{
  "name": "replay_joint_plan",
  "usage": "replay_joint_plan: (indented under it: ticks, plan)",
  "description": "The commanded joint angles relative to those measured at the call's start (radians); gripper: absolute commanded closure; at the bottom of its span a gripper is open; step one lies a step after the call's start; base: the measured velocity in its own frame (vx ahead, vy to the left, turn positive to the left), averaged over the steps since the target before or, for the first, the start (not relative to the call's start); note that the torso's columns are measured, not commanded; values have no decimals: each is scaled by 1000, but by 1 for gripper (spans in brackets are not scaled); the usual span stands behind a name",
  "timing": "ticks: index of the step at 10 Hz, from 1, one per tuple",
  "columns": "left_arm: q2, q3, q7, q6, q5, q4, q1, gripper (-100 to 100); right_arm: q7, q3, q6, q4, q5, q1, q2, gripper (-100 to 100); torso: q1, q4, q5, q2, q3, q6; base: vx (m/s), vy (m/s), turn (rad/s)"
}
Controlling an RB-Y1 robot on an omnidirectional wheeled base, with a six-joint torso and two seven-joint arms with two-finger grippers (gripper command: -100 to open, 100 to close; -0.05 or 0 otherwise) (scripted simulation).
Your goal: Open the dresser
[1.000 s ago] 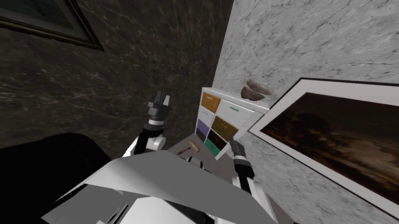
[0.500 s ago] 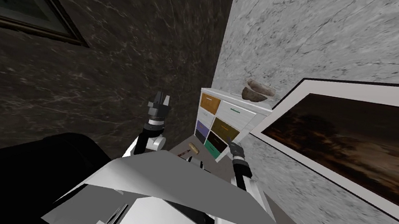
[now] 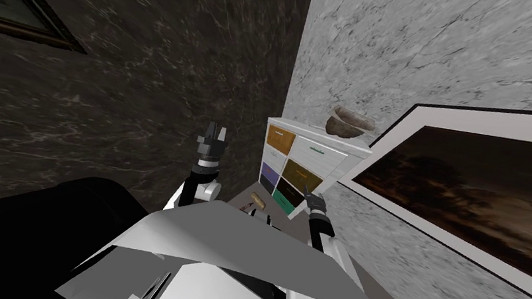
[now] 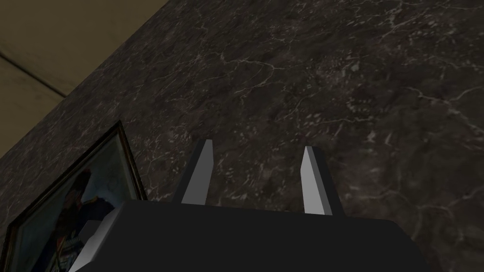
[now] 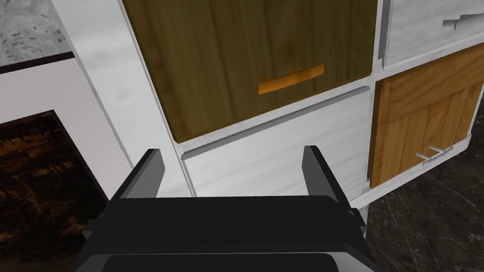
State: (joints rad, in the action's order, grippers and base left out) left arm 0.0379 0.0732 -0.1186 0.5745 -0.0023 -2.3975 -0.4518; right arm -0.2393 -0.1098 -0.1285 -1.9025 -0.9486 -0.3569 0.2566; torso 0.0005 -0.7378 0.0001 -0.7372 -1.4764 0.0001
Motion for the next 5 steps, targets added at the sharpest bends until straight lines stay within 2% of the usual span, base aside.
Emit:
replay_joint_plan:
  ticks: [1,2,3,4,5]
  plan:
    - [0,0,0,0,0,0,0,0,-2,-7,-30,14,-68,6,6,-100,-1,0,0,-1,0,0,8,-3,19]
    - [0,0,0,0,0,0,0,0,-5,-17,-73,45,-106,15,15,-100,-2,-1,-1,-4,2,0,15,13,-7]
    - [0,0,0,0,0,0,0,0,-5,-17,-73,45,-137,15,15,-100,-1,-1,0,-3,2,0,14,11,-15]
    - [0,0,0,0,0,0,0,0,-7,-27,-110,75,-169,24,23,-100,-1,-1,0,-2,1,0,30,25,-13]
    - [0,0,0,0,0,0,0,0,-7,-27,-116,75,-205,24,23,-100,0,0,0,0,0,0,30,27,-16]
